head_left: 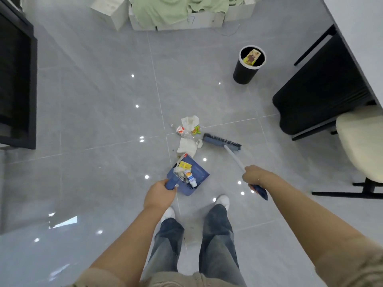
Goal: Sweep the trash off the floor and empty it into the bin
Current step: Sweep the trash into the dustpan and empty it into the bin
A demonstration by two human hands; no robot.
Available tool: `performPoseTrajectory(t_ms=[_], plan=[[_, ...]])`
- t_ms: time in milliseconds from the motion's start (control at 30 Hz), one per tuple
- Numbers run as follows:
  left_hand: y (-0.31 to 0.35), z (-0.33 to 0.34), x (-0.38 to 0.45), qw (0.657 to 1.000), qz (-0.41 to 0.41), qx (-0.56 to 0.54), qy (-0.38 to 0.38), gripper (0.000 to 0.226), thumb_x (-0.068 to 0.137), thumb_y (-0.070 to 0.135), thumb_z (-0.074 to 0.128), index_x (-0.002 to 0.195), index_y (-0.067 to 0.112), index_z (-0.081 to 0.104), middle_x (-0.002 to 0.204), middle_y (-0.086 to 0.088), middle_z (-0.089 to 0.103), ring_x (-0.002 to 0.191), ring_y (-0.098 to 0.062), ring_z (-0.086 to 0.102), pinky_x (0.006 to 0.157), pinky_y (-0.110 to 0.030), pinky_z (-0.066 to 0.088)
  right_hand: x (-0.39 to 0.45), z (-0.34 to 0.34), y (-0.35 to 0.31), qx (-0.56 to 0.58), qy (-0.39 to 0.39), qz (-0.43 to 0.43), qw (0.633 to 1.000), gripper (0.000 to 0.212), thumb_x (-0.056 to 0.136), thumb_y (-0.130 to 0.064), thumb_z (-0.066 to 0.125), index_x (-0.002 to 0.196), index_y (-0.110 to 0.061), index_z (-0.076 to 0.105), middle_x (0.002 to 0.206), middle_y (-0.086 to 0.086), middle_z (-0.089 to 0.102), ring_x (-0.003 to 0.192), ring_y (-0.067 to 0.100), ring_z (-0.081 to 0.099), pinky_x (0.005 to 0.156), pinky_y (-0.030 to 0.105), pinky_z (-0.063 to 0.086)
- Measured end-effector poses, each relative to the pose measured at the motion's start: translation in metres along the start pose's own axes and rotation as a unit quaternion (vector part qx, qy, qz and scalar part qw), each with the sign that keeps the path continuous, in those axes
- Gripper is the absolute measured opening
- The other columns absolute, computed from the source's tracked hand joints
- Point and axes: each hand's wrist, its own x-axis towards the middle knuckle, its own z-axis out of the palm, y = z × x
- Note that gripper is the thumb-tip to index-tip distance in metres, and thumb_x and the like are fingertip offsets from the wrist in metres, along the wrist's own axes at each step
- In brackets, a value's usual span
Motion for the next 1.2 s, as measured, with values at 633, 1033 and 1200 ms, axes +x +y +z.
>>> performPoseTrajectory(t_ms=[633, 1033, 1200], plan=[[0.006, -0.008, -0.014, 0.998, -0.042, -0.010, -0.038, 0.021, 0.084, 0.022, 0.059, 0.085, 0.002, 0.065, 0.083, -0.018, 0.066, 0.075, -0.030, 0.059, 0.061, -0.026, 0.041, -0.095, 0.102, 0.056, 0.488, -0.091, 0.057, 0.866, 0.018, 0.091, -0.004, 0.046, 0.075, -0.009, 0.044, 0.052, 0.007, 0.045, 0.035, 0.011, 0.038, 0.041, 0.020, 0.032], [0.070, -0.009, -0.056, 0.997, 0.058, -0.057, -0.010, 0.035, 0.085, 0.024, 0.066, 0.053, 0.016, 0.053, 0.055, -0.003, 0.052, 0.056, -0.021, 0.047, 0.054, -0.027, 0.035, -0.127, 0.129, 0.053, 0.576, 0.042, 0.021, 0.816, 0.037, 0.091, 0.002, 0.036, 0.127, 0.006, 0.044, 0.058, 0.012, 0.042, 0.046, 0.019, 0.037, 0.043, 0.023, 0.032], [0.130, 0.006, -0.058, 0.994, 0.087, -0.058, 0.009, 0.038, 0.085, 0.025, 0.067, 0.052, 0.015, 0.049, 0.052, -0.001, 0.046, 0.049, -0.015, 0.039, 0.051, -0.027, 0.032, -0.118, 0.092, 0.073, 0.659, 0.033, 0.019, 0.751, 0.015, 0.091, -0.001, 0.039, 0.101, -0.008, 0.048, 0.053, 0.010, 0.040, 0.039, 0.017, 0.034, 0.041, 0.020, 0.029]])
